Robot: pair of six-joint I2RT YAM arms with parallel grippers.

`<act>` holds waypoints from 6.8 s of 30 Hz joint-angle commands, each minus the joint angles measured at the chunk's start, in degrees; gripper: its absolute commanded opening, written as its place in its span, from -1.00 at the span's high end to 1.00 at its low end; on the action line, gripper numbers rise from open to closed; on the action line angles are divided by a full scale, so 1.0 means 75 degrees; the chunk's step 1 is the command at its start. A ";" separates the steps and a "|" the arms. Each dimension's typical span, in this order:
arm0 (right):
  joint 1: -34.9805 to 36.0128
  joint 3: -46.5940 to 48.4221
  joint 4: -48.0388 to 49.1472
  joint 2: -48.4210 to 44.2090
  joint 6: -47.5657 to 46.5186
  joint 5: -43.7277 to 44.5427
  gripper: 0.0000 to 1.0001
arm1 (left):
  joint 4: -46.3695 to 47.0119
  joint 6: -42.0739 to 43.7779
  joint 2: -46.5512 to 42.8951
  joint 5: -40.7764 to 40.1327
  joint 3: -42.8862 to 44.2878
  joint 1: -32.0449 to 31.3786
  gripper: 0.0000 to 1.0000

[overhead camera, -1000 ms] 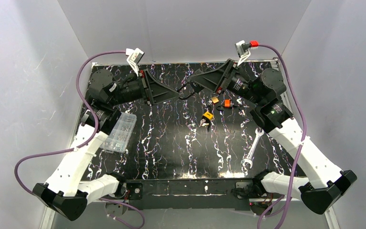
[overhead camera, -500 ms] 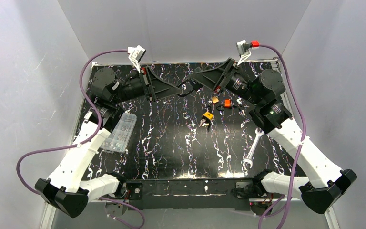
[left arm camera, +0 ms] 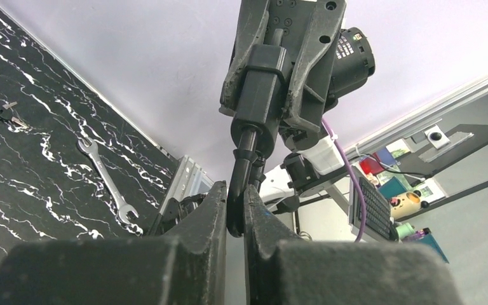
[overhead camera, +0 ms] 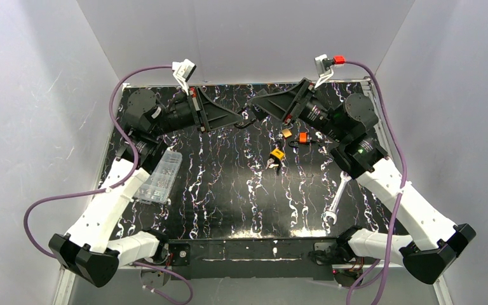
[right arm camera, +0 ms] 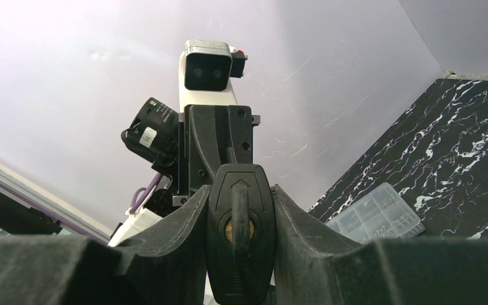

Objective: Lock with the key
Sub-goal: Lock the lock.

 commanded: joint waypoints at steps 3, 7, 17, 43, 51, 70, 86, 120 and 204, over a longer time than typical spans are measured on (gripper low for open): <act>0.0073 0.0283 0.0569 -0.0169 -0.0431 0.0064 0.96 | -0.1246 0.1182 -0.0122 -0.0091 0.0706 -0.0048 1.00; 0.0044 0.0816 -0.0516 -0.0261 -0.1147 -0.0897 0.02 | -0.3128 0.2723 -0.0018 -0.0048 0.1854 -0.0040 1.00; -0.0141 0.1442 -0.0902 -0.0245 -0.1154 -0.3469 -0.32 | -0.2532 0.1993 0.0208 0.0602 0.2728 -0.0042 1.00; -0.0267 0.1802 -0.2159 -0.0130 -0.1485 -0.2629 0.97 | -0.4402 0.2709 0.0574 0.0387 0.3648 -0.0033 0.44; -0.0267 0.1496 -0.1844 -0.0475 -0.1437 -0.2038 0.97 | -0.4670 0.2839 0.0566 0.0426 0.3550 -0.0031 0.39; -0.0268 0.1459 -0.1412 -0.0260 -0.1177 -0.2229 0.97 | -0.4423 0.2666 0.0736 0.0579 0.3381 -0.0041 0.45; -0.0255 0.1709 -0.2026 -0.0123 -0.1437 -0.1987 0.97 | -0.4373 0.2894 0.0913 0.0316 0.3251 -0.0059 1.00; 0.0430 0.2395 -0.3543 0.1223 -0.2341 -0.0920 0.97 | -0.4090 0.3090 0.1467 -0.1932 0.3895 -0.3065 1.00; 0.1420 0.2061 -0.4653 0.2965 -0.2619 -0.1602 0.97 | -0.4547 0.3575 0.4270 -0.1447 0.8711 -0.4432 1.00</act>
